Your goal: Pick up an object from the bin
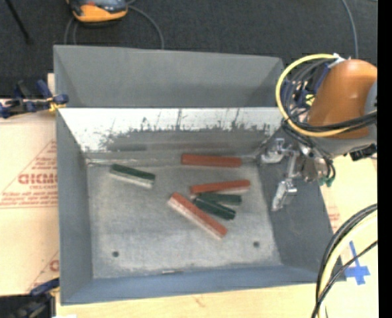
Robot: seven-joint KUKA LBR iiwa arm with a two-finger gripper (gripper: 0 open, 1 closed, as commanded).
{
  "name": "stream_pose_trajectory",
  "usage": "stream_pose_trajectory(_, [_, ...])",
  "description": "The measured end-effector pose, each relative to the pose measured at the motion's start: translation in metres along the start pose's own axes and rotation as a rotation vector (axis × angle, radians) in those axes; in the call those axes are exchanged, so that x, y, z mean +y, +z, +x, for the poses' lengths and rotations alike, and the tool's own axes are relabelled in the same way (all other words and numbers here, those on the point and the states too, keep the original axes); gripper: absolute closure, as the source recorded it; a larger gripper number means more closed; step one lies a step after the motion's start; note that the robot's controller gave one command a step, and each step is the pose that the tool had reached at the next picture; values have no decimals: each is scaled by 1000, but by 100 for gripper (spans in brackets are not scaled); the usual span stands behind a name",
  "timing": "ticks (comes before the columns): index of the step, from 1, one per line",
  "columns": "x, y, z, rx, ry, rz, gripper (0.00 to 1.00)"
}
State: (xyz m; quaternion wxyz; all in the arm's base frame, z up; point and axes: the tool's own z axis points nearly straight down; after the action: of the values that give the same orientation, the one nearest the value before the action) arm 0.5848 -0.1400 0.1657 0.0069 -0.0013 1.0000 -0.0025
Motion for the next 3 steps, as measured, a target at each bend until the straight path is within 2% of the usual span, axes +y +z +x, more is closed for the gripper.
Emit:
stream_pose_trajectory(1, [11,71,18,6,48,-4,0])
stream_pose_trajectory(2, [17,83,16,11,39,-4,100])
stream_pose_trajectory(3, [17,83,16,11,36,-3,0])
